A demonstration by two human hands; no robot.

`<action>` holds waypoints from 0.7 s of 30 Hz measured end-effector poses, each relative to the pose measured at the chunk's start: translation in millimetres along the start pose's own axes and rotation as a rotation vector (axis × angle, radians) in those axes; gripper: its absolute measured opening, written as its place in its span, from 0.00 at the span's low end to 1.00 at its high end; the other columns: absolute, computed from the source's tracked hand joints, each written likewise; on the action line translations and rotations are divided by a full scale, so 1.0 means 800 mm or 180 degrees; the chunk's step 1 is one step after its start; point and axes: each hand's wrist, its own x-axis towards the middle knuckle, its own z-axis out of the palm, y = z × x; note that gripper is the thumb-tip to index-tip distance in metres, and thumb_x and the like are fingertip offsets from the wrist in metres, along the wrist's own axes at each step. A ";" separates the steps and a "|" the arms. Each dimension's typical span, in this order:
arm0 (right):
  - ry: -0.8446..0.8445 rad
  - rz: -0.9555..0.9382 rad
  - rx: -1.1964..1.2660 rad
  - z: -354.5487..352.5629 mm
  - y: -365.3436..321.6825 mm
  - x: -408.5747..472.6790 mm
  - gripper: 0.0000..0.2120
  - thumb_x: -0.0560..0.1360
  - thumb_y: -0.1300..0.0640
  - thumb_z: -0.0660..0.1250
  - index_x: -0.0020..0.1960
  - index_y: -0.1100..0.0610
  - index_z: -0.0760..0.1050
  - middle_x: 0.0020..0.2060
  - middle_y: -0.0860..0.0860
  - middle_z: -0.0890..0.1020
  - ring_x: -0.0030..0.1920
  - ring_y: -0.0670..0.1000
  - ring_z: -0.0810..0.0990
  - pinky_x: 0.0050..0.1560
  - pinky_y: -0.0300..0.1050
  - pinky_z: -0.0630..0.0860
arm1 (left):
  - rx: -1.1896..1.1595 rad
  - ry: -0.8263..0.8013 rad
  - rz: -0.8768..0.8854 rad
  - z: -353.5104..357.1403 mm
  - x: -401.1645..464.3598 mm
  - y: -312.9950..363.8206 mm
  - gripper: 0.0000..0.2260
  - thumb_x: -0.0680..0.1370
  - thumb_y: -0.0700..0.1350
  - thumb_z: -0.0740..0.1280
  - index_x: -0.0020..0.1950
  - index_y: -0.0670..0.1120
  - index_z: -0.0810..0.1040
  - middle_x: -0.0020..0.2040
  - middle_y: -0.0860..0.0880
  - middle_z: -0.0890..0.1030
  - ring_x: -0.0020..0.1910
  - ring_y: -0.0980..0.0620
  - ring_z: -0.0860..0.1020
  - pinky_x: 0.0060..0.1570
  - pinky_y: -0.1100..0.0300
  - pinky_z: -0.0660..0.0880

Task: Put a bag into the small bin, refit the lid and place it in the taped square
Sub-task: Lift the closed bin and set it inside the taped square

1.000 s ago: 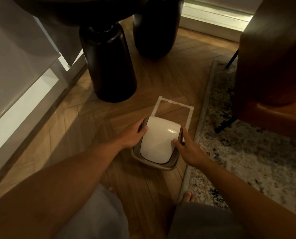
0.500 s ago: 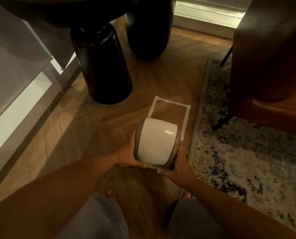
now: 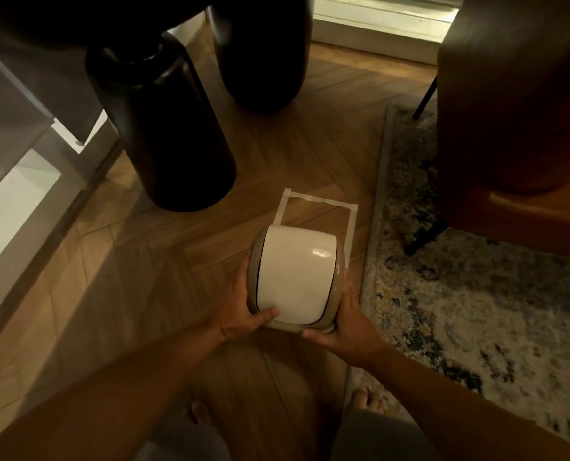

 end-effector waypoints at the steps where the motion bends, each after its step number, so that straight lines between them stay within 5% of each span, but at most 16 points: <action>1: -0.0009 -0.0006 -0.0008 -0.002 0.004 0.006 0.71 0.63 0.23 0.76 0.86 0.46 0.32 0.85 0.41 0.37 0.86 0.45 0.38 0.83 0.63 0.58 | -0.0031 0.0072 0.0016 0.003 0.005 -0.002 0.57 0.66 0.66 0.79 0.84 0.58 0.46 0.77 0.61 0.65 0.74 0.57 0.69 0.66 0.43 0.76; 10: 0.0074 -0.0186 0.0062 -0.038 0.028 0.079 0.70 0.66 0.30 0.79 0.87 0.53 0.37 0.87 0.51 0.44 0.87 0.52 0.45 0.81 0.63 0.63 | 0.0018 0.0438 0.0115 0.013 0.084 0.006 0.56 0.63 0.72 0.77 0.83 0.59 0.52 0.77 0.58 0.67 0.72 0.59 0.70 0.64 0.53 0.76; 15: 0.0236 -0.0277 0.0208 -0.058 0.043 0.118 0.69 0.66 0.31 0.80 0.87 0.51 0.37 0.87 0.49 0.45 0.87 0.51 0.45 0.80 0.65 0.65 | 0.0145 0.0395 0.0289 0.007 0.145 0.011 0.56 0.63 0.70 0.78 0.83 0.59 0.52 0.77 0.56 0.68 0.73 0.54 0.71 0.65 0.46 0.77; 21: 0.0360 -0.0564 0.0527 -0.092 0.058 0.178 0.62 0.67 0.37 0.83 0.87 0.47 0.46 0.83 0.46 0.58 0.83 0.49 0.62 0.77 0.61 0.72 | 0.0284 0.0523 0.0362 0.009 0.214 0.015 0.57 0.62 0.71 0.78 0.83 0.60 0.51 0.76 0.57 0.69 0.71 0.53 0.73 0.64 0.46 0.77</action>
